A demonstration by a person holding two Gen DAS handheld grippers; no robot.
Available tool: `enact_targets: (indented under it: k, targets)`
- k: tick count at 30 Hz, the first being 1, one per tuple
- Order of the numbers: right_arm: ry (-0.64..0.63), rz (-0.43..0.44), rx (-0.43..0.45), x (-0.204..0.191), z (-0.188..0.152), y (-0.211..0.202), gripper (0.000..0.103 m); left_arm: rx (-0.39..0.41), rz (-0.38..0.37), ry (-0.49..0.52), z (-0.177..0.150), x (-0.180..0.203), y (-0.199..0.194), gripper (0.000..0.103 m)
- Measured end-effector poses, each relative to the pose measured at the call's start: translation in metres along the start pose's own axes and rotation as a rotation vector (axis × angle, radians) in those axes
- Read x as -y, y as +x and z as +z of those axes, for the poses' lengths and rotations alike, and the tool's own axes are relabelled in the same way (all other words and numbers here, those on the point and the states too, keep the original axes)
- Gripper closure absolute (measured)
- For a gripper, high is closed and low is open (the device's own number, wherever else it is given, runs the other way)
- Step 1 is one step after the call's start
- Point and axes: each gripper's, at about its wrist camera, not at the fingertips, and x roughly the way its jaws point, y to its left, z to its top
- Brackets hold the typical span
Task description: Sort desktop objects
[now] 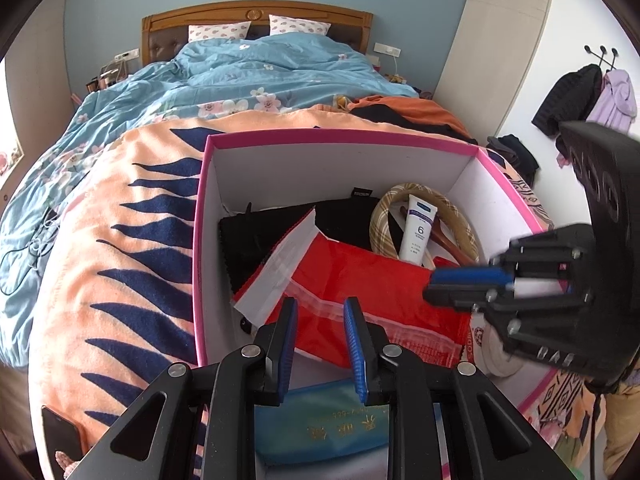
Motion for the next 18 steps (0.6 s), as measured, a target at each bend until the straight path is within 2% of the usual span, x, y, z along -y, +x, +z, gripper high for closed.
enact_targets:
  k: [2,3,4,6,8,9,10,11,13,15,18]
  targets:
    - [0.045,0.011,0.018,0.006,0.001,-0.007,0.073,0.003,-0.005,0.009,-0.002,0.0,-0.001,0.079]
    - [0.06,-0.002,0.027,0.011,-0.001,-0.01,0.05,0.005,-0.005,0.014,-0.003,0.001,-0.002,0.079]
    - [0.072,-0.023,0.03,0.014,-0.001,-0.012,0.041,0.006,-0.004,0.018,-0.003,0.001,-0.001,0.079]
    - [0.099,-0.035,-0.008,0.022,-0.004,-0.008,0.041,0.01,-0.004,0.023,-0.003,0.002,-0.001,0.079]
    - [0.131,0.003,-0.057,0.029,-0.007,-0.001,0.041,0.013,-0.008,0.023,-0.003,0.003,-0.001,0.079]
    - [0.131,0.026,-0.072,0.028,-0.009,0.001,0.044,0.015,-0.01,0.023,-0.003,0.003,-0.001,0.077]
    - [0.118,0.048,-0.081,0.027,-0.008,0.002,0.053,0.016,-0.012,0.022,-0.003,0.003,-0.002,0.077]
    - [0.098,0.051,-0.08,0.024,-0.007,0.002,0.058,0.017,-0.014,0.022,-0.003,0.003,-0.002,0.077]
    - [0.059,0.033,-0.076,0.018,-0.005,0.003,0.09,0.019,-0.015,0.023,-0.004,0.003,-0.002,0.076]
    - [0.005,-0.001,-0.055,0.01,-0.003,0.002,0.099,0.021,-0.018,0.028,-0.005,0.003,-0.003,0.075]
    - [-0.049,-0.004,-0.027,-0.001,0.003,0.002,0.1,0.022,-0.008,0.04,-0.006,0.005,-0.003,0.074]
